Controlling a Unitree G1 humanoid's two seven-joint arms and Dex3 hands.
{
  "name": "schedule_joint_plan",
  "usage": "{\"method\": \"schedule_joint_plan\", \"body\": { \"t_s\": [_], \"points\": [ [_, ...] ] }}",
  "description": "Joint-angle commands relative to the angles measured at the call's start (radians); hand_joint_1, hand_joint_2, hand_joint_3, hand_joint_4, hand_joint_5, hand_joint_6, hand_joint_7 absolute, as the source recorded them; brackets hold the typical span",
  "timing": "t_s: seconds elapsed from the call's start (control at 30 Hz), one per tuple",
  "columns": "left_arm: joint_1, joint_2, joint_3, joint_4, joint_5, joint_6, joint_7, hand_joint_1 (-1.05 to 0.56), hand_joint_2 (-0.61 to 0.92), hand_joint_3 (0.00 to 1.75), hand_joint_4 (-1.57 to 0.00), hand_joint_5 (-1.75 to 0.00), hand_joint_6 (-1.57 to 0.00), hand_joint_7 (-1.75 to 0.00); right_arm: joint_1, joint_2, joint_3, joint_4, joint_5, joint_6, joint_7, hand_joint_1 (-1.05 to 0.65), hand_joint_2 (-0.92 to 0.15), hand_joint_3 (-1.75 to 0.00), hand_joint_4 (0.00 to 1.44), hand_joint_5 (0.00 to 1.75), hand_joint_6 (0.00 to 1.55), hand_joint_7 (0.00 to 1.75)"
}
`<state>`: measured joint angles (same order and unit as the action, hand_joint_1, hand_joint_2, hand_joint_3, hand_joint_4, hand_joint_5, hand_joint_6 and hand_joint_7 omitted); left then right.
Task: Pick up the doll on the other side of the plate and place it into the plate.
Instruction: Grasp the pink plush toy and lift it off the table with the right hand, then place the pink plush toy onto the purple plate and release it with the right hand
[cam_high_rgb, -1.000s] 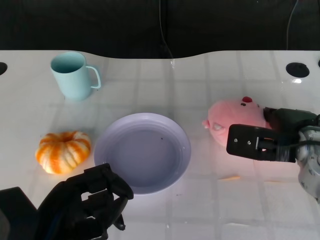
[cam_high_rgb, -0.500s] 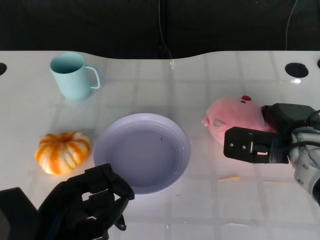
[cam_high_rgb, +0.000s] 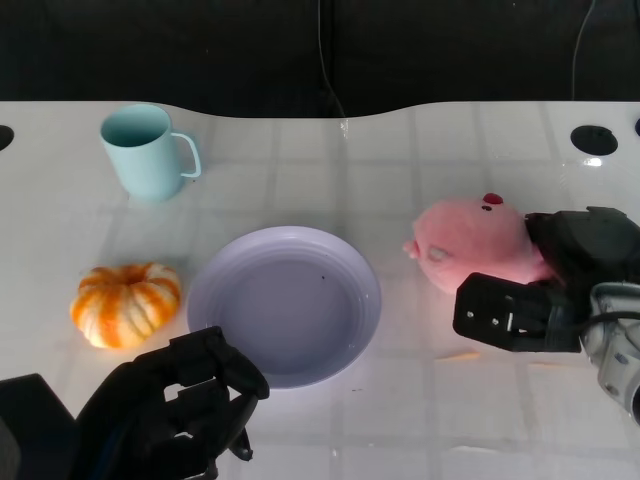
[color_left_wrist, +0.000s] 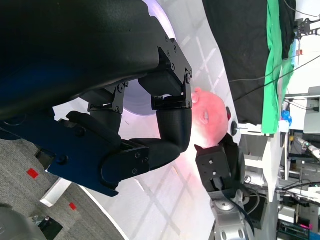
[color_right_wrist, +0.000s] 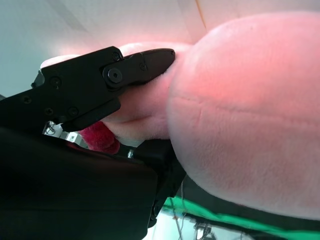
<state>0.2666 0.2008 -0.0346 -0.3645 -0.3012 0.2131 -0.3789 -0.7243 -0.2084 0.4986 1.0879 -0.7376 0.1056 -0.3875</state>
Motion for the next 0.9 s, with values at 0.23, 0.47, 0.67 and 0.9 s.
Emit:
{"method": "schedule_joint_plan", "body": {
  "t_s": [0.23, 0.47, 0.67, 0.9],
  "points": [
    [-0.008, 0.013, 0.011, -0.003, 0.001, 0.014, 0.0, -0.39, 0.76, 0.76, -0.61, -1.75, -0.68, -1.34, 0.079, -0.018, -0.121, -0.09, 0.114, -0.095, -0.152, -0.2, -0.89, -0.12, 0.82, 1.63, 1.04, 0.73],
    [-0.016, 0.01, 0.013, 0.011, 0.002, 0.013, 0.001, -0.39, 0.75, 0.76, -0.61, -1.75, -0.67, -1.34, 0.088, -0.023, -0.171, -0.124, 0.15, -0.194, -0.232, -0.15, -0.47, -1.04, 0.89, 1.75, 0.77, 1.68],
    [-0.019, 0.01, 0.008, 0.016, 0.009, 0.004, 0.001, -0.39, 0.75, 0.77, -0.61, -1.75, -0.68, -1.35, 0.092, -0.025, -0.186, -0.185, 0.154, -0.231, -0.235, -0.15, -0.38, -1.24, 0.9, 1.75, 0.81, 1.66],
    [-0.016, 0.004, 0.001, 0.017, 0.014, -0.004, 0.003, -0.38, 0.75, 0.78, -0.61, -1.75, -0.67, -1.35, 0.09, -0.004, -0.178, -0.311, 0.154, -0.221, -0.159, -0.14, -0.33, -1.32, 0.94, 1.75, 0.8, 1.71]
  ]
}}
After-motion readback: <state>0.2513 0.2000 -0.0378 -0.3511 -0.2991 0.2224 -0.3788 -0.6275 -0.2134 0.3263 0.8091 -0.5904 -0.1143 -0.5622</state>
